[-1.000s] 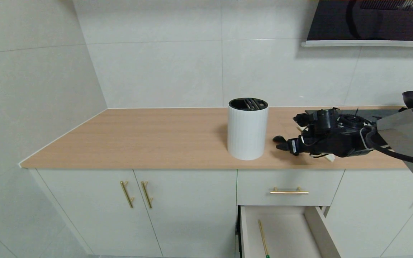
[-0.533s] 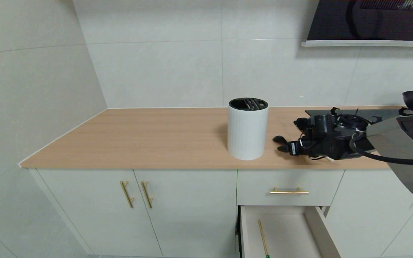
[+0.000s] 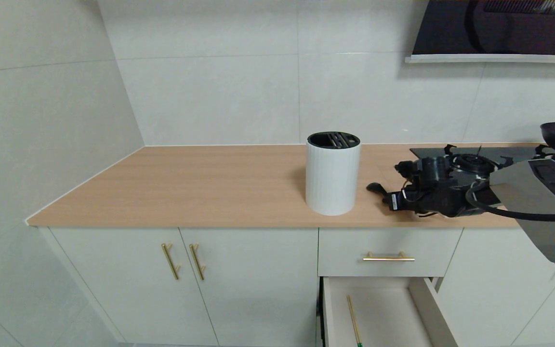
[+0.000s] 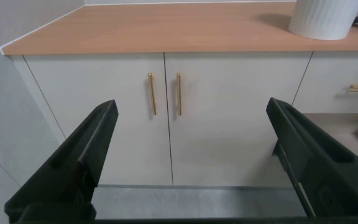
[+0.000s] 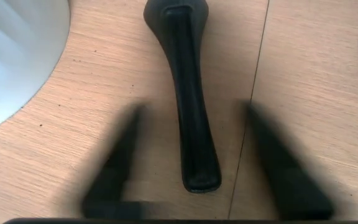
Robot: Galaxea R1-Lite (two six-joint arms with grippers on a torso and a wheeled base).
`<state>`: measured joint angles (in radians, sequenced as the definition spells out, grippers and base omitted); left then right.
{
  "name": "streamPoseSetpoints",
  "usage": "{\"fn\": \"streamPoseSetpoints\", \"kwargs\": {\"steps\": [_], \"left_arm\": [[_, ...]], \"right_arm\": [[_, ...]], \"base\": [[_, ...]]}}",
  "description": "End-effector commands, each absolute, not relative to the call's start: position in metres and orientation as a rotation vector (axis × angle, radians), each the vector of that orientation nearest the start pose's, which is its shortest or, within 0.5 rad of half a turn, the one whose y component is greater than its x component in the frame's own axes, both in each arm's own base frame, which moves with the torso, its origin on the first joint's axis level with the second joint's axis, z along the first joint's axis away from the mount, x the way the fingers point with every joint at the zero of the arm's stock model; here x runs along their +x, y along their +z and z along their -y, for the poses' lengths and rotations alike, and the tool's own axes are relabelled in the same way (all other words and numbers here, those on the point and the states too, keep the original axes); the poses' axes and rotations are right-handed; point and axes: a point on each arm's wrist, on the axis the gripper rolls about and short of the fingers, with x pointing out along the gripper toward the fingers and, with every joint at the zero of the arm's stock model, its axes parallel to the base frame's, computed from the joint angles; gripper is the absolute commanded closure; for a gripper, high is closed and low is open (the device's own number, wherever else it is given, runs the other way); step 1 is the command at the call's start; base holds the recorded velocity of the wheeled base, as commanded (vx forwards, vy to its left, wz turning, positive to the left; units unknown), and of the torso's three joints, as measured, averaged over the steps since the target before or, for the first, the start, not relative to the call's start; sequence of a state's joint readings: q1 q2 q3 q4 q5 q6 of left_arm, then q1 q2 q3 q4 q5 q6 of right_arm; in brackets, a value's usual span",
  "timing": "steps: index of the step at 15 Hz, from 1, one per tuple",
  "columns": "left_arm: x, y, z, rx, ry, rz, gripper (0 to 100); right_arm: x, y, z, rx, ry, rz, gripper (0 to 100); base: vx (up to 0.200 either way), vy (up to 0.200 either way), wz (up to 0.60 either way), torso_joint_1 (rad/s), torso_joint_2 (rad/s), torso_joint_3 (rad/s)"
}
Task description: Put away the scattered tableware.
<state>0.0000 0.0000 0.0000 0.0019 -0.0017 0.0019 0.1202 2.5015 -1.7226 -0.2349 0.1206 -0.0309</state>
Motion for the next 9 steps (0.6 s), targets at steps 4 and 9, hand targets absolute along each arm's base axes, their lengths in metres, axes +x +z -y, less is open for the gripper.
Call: {"fn": "streamPoseSetpoints", "kwargs": {"steps": [4,9], "left_arm": [[-0.023,0.075,0.0,0.003,-0.002,-0.002,0],[-0.023,0.075,0.0,0.002,-0.002,-0.002,0]], "right_arm": [[0.501,0.052,-0.064,-0.035,0.235,-0.556,100],[0.49,0.069,-0.078,-0.023,0.159,-0.588,100]], "base": [[0.0,0.0,0.0,0.0,0.0,0.0],[0.0,0.0,0.0,0.0,0.0,0.0]]}}
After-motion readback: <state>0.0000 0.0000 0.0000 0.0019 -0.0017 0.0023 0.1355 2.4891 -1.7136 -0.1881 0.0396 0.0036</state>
